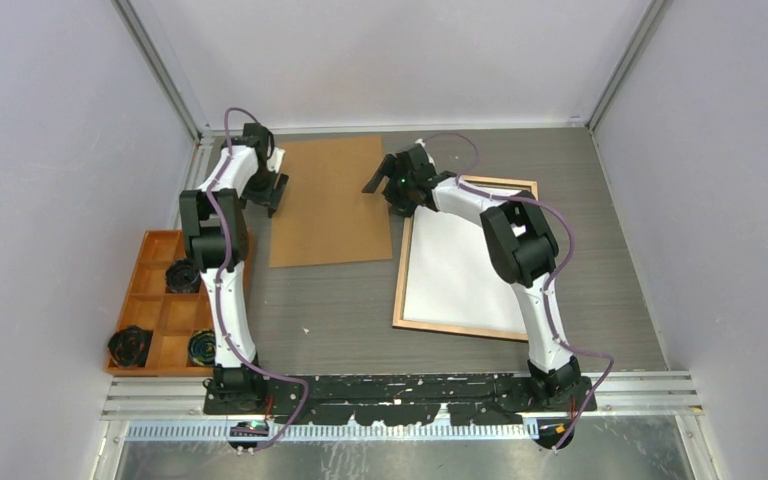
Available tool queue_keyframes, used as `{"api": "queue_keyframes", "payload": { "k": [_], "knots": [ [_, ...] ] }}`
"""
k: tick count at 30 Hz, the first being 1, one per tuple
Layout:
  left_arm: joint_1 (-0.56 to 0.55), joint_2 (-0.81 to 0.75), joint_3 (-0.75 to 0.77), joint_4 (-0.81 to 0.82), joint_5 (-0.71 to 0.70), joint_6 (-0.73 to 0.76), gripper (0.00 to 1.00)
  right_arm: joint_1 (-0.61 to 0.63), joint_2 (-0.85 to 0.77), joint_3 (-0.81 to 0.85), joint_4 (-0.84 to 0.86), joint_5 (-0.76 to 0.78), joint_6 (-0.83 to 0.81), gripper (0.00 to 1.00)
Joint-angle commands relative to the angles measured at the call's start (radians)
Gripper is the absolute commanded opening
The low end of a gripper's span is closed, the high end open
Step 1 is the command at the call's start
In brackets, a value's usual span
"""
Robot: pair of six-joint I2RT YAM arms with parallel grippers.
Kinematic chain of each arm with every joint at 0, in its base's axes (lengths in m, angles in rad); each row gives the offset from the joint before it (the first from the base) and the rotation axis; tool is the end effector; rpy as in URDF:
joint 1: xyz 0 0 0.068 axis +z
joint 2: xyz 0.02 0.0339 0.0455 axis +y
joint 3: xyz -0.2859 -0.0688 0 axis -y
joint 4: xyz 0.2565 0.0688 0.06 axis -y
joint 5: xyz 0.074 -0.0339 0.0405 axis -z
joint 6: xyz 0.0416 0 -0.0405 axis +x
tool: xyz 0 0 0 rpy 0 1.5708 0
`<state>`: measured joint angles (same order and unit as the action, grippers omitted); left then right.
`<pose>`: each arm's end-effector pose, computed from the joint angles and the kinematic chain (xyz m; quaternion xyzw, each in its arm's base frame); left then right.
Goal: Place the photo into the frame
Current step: Turn over the photo frame item at the center of the board.
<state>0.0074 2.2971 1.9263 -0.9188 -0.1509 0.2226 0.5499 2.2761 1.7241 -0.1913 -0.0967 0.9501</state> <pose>0.5026 0.0100 0.1796 0.0955 0.9827 0.0902 0.1302 0.4584 0.2857 0.1697 0.1627 0.9002 0.3061 0.2637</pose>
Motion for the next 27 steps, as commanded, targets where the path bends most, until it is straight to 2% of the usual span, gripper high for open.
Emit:
{"api": "queue_keyframes", "payload": {
  "k": [1, 10, 15, 20, 27],
  "knots": [
    [-0.049, 0.045, -0.017, -0.051, 0.189, -0.013, 0.73, 0.064, -0.119, -0.099, 0.335, -0.238, 0.228, 0.92],
    [-0.060, 0.018, -0.048, -0.042, 0.214, 0.004, 0.73, 0.125, -0.329, -0.359, 0.729, -0.296, 0.433, 0.90],
    [-0.062, -0.002, -0.067, -0.040, 0.229, 0.011, 0.72, 0.177, -0.400, -0.489, 0.861, -0.290, 0.484, 0.88],
    [-0.076, -0.031, -0.095, -0.036, 0.234, 0.022, 0.72, 0.191, -0.408, -0.530, 0.877, -0.296, 0.484, 0.82],
    [-0.090, -0.083, -0.148, -0.021, 0.292, 0.038, 0.74, 0.188, -0.470, -0.518, 0.672, -0.269, 0.363, 0.69]
  ]
}}
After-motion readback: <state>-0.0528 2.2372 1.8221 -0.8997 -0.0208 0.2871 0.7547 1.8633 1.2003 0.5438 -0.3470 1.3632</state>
